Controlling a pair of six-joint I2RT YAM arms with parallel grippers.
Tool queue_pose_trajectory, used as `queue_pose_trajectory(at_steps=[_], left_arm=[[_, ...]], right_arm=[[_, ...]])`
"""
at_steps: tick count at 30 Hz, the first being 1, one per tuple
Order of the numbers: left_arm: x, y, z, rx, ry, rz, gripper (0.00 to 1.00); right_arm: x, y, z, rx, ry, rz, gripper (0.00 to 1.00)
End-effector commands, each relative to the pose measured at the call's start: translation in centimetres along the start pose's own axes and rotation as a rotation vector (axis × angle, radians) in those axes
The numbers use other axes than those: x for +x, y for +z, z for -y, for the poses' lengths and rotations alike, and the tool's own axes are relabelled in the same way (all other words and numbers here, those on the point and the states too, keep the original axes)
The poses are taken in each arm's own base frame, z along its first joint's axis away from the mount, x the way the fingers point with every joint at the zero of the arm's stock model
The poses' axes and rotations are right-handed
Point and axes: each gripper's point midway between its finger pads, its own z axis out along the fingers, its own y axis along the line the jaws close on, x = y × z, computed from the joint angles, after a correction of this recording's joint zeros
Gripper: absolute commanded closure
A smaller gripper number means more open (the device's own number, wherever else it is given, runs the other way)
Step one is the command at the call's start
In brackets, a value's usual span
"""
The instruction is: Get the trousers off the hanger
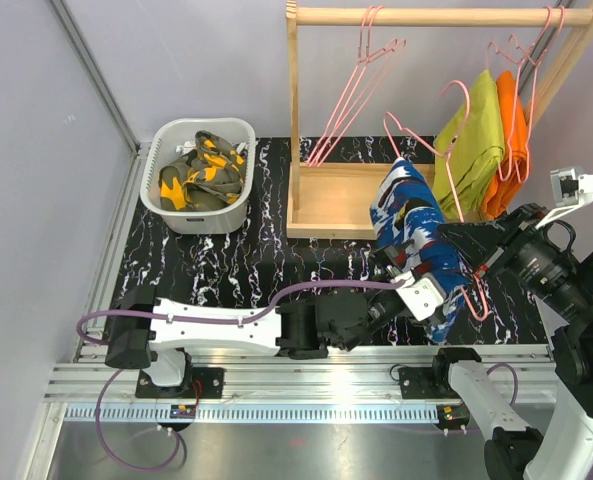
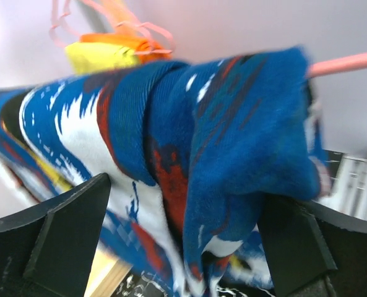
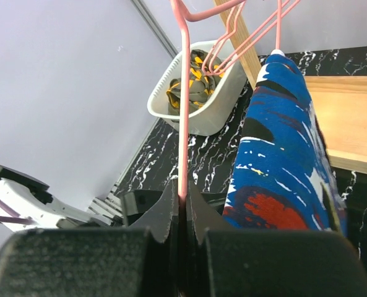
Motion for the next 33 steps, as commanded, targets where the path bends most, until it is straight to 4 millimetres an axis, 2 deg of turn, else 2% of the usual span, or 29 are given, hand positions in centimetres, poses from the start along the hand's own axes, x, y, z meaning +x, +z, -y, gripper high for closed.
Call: queue_pose_trajectory(at_steps=[1,5,6,9,10,12,13,15,16,17,22,23,26,27,32,33], left_arm=[[-2.1,0.1,-4.3,-0.226,-0.063,0.051,0.06],[-2.2,-0.2,-5.7,-0.318,-0.081,0.065,0.06],[-2.1,-0.2,-5.9,-0.330,-0.081,0.061,0.03],[-2.9,0.0,-5.7,-0.317,-0.094,0.090,0.05],[-3.0,0.1,-5.6,-0.309,-0.096,0.097,0.20],[-3.3,0.3,-5.5,-0.307,-0.107,0.108,0.36],[-3.7,0.4,-5.5,-0.305,-0.112,0.113,0.50],[-3.9,0.5,-5.7,-0.312,-0.111,0.114,0.66],[-4.2,0.4,-5.9,-0.319,-0.107,0.114,0.87],[-4.7,0.2,-6.3,-0.326,-0.109,0.114,0.99],[-6.6,-2.1,-9.4,-0.410,-0.153,0.106,1.00],[-7.6,-3.1,-10.6,-0.430,-0.178,0.122,1.00],[-8.6,-4.9,-12.5,-0.484,-0.218,0.122,1.00],[-9.4,-6.1,-13.8,-0.512,-0.246,0.134,1.00],[-11.7,-8.8,-16.3,-0.536,-0.327,0.188,1.00],[-12.1,-9.2,-16.6,-0.537,-0.334,0.197,1.00]], right_arm=[[-3.7,-1.6,-4.7,-0.173,-0.115,0.160,1.00],[-3.6,-2.1,-5.5,-0.205,-0.113,0.162,1.00],[-3.5,-2.1,-5.6,-0.212,-0.105,0.158,1.00],[-3.3,-2.3,-6.1,-0.235,-0.100,0.155,1.00],[-3.3,-2.3,-6.1,-0.239,-0.099,0.155,1.00],[-3.1,-2.3,-5.9,-0.232,-0.101,0.155,1.00],[-3.0,-2.3,-5.7,-0.223,-0.097,0.151,1.00],[-2.8,-2.2,-5.4,-0.216,-0.102,0.148,1.00],[-2.7,-2.1,-5.2,-0.207,-0.102,0.148,1.00],[-2.5,-2.1,-4.9,-0.194,-0.102,0.146,1.00],[-1.3,-0.3,-0.5,-0.046,-0.092,0.127,1.00],[-1.0,0.0,0.1,-0.031,-0.087,0.125,1.00],[0.2,1.0,2.2,0.017,-0.060,0.109,1.00],[0.8,1.4,3.2,0.044,-0.045,0.097,1.00],[2.6,2.6,4.7,0.044,0.003,0.064,1.00],[3.7,3.0,5.1,0.040,0.026,0.040,1.00]])
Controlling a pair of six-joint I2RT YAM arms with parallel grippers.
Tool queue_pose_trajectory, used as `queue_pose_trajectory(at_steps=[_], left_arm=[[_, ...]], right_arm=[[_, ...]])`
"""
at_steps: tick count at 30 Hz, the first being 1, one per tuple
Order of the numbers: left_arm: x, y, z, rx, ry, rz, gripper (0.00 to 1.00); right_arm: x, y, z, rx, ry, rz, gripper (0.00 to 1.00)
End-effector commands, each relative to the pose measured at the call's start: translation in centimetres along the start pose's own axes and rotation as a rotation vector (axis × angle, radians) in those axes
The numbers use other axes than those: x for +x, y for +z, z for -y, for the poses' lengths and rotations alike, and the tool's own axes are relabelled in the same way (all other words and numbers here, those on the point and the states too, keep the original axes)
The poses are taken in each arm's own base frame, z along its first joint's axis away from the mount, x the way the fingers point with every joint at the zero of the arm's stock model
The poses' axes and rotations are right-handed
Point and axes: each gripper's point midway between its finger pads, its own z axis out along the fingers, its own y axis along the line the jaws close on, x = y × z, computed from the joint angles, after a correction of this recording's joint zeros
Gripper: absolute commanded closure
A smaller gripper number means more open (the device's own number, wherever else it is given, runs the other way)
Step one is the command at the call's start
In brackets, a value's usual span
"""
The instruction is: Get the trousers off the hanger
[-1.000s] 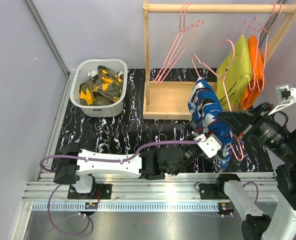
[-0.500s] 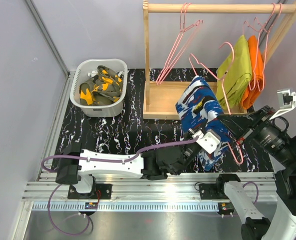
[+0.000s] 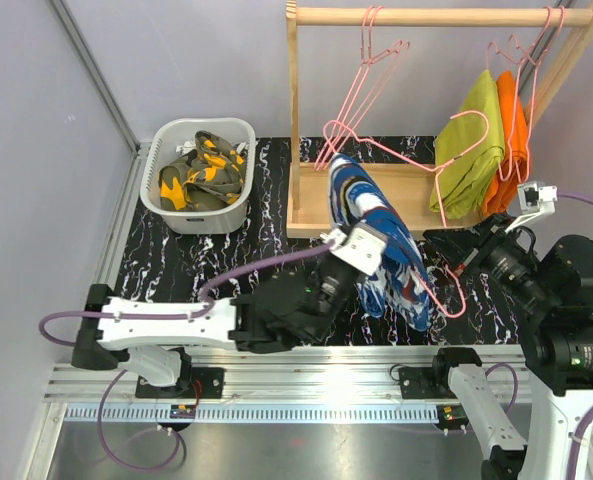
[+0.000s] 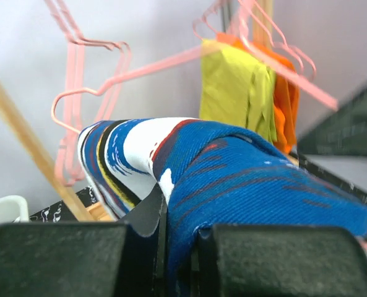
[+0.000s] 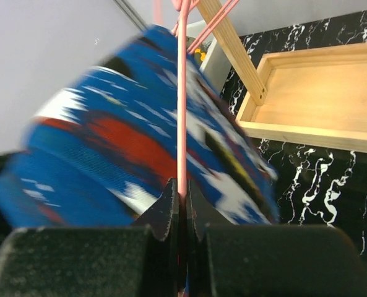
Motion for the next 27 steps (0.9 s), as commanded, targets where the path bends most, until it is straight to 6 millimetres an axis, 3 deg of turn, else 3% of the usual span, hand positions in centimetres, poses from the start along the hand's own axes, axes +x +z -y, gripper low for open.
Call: queue_pose_trajectory(at_steps=[1,7,15,22,27], left_arm=[[-8.8,-2.2,-7.6,-0.118,-0.328,0.177,1.00],[-11.5,-3.8,-10.3,-0.118,-0.384,0.236,1.00],[-16.9,-6.5,-16.5,-0.106,-0.469,0.331,1.00],[-18.2,-8.7,-21.9,-0.184,-0.458,0.342,1.00],[-16.8,-9.4,-25.0,-0.317,-0.328,0.245,1.00]], right_arm=[[-0.4,0.7,0.3,-0.028,-0.032,0.054,1.00],[2.5,1.8,1.8,-0.046,0.037,-0.007,1.00],[4.7,1.9,3.9,0.015,0.038,-0.050,1.00],[4.6,1.6,4.6,0.065,0.007,-0.044,1.00],[4.0,1.1,5.5,0.128,-0.039,-0.022,1.00]])
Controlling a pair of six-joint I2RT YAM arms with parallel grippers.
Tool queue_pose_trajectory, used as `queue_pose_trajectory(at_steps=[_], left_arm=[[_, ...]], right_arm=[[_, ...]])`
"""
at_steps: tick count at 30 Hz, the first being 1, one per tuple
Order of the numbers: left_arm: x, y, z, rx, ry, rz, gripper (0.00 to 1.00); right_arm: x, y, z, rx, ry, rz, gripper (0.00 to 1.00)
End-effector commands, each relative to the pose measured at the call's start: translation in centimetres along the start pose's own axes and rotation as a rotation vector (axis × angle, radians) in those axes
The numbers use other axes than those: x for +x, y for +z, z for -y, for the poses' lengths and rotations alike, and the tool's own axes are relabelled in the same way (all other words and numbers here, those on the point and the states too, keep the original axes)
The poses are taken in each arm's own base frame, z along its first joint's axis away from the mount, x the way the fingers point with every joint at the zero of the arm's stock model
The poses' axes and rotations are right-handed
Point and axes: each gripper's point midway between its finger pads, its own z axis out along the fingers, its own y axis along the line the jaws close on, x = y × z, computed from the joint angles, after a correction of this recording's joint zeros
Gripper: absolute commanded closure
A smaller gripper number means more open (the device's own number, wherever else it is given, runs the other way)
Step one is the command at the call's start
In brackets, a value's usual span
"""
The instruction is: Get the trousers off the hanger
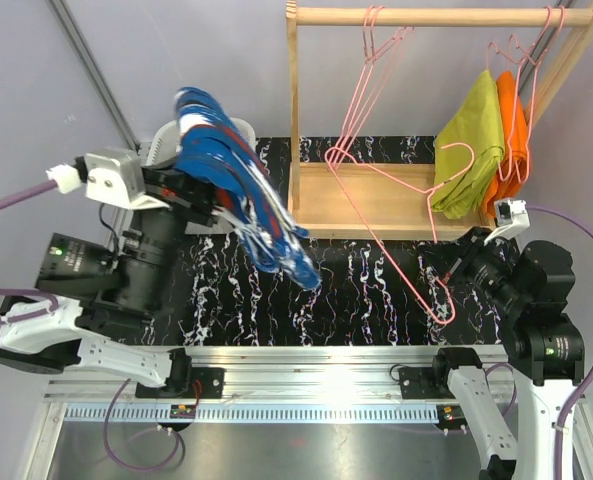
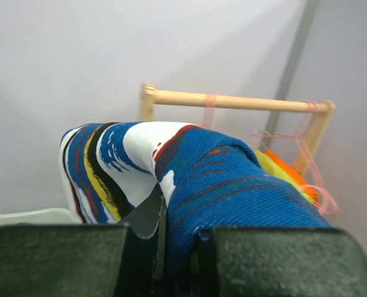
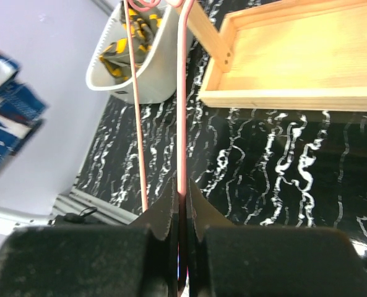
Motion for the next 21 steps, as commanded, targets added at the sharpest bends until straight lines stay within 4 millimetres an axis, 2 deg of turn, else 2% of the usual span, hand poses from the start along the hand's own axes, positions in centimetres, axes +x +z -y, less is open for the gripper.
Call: queue_pose_trajectory(at_steps=[1,5,6,7,9,12,13,15,16,18,21], left_arm=[[-3.2,0.0,-5.0,-0.144,0.031,0.034,1.00],[-0.6,0.6,-8.2,-0.307,0.180,-0.030,1.00],[-0.4,1.1,-10.3,-0.396,0.224,-0.034,1.00],[1.7,1.5,-10.4,-0.394,0.242,-0.090,1.00],[3.0,1.8,-13.0,-0.444,0.300,-0.117,1.00],[4.0,2.1,-15.2,-0.508,0.312,-0.126,1.00],[4.5,2.2,-16.7,-0.555,0.342,-0.145,1.00],[5.1,2.6,-17.9,-0.571,0.363,-0.156,1.00],[5.9,2.9,-19.7,-0.623,0.387,-0.183,1.00],[6.9,3.6,-20.9,-0.623,0.419,-0.204,1.00],[7.9,4.3,-24.1,-0.685,0.503,-0.230,1.00]], right_arm=[[-1.6,-0.9,0.2,0.049,-0.077,0.063,1.00],[-2.5,-1.6,0.4,0.094,-0.107,0.096,1.00],[-2.5,-1.7,0.6,0.106,-0.114,0.095,1.00],[-2.7,-1.9,0.7,0.117,-0.119,0.099,1.00],[-3.1,-2.3,1.3,0.165,-0.137,0.110,1.00],[-4.4,-3.5,1.5,0.226,-0.175,0.146,1.00],[-4.4,-4.0,1.5,0.238,-0.182,0.146,1.00],[-5.2,-5.0,1.0,0.253,-0.212,0.179,1.00],[-5.3,-5.4,1.0,0.263,-0.216,0.183,1.00],[-6.0,-6.6,0.6,0.281,-0.239,0.220,1.00],[-6.2,-8.3,-0.1,0.288,-0.260,0.257,1.00]])
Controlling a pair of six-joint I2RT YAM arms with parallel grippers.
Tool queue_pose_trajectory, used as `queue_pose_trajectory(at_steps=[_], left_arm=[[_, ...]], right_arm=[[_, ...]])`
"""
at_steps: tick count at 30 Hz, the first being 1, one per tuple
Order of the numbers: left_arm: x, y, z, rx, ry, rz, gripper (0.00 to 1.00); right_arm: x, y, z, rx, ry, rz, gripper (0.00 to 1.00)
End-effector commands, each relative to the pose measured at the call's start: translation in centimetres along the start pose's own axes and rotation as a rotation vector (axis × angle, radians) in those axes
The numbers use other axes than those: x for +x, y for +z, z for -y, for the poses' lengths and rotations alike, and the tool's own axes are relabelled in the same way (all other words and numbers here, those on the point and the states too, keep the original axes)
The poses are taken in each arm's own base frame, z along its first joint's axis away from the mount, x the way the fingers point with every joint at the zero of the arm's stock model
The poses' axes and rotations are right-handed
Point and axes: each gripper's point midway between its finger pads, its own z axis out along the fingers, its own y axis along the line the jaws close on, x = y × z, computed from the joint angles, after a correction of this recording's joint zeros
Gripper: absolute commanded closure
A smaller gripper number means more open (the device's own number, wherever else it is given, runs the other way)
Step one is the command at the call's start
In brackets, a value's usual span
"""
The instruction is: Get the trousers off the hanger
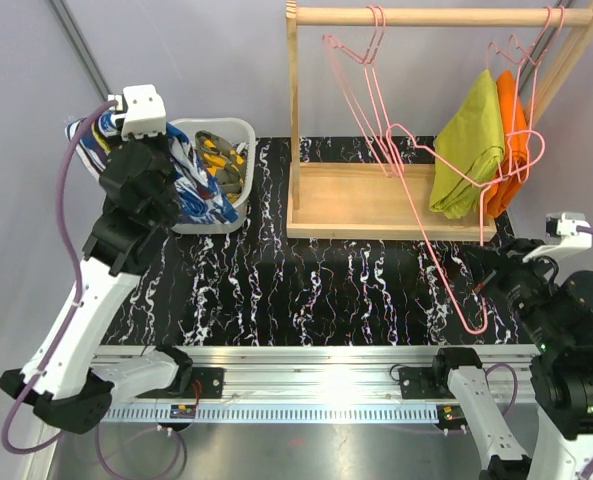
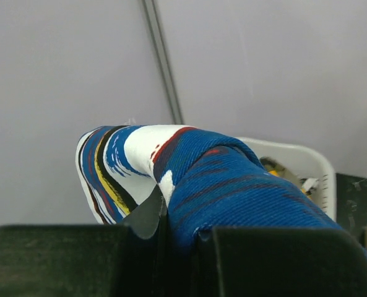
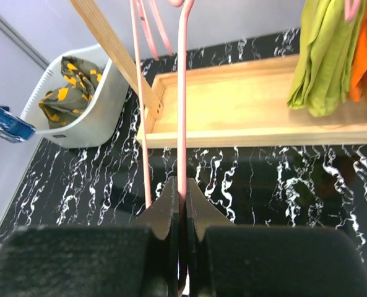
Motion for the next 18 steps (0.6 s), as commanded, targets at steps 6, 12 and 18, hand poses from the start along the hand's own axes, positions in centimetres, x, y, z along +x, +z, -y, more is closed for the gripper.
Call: queue_pose_trajectory(at_steps=[6,12,18], left_arm=[[1.2,6.6,-0.7,-0.076,0.090,0.018,1.00],[5.4,12.0,1.8,-0.123,0.236,-0.095,1.00],[10.0,18.8,6.9,-0.144,0.384,-0.203,1.00]], right_arm=[[-2.7,-5.0,-0.2,0.036,-0.047,0.145,1.00],[-4.0,-6.7,-1.4,-0.023,-0.050,0.190,1.00],[-5.4,-8.0,-2.4,-0.062,-0.040,0.239,1.00]])
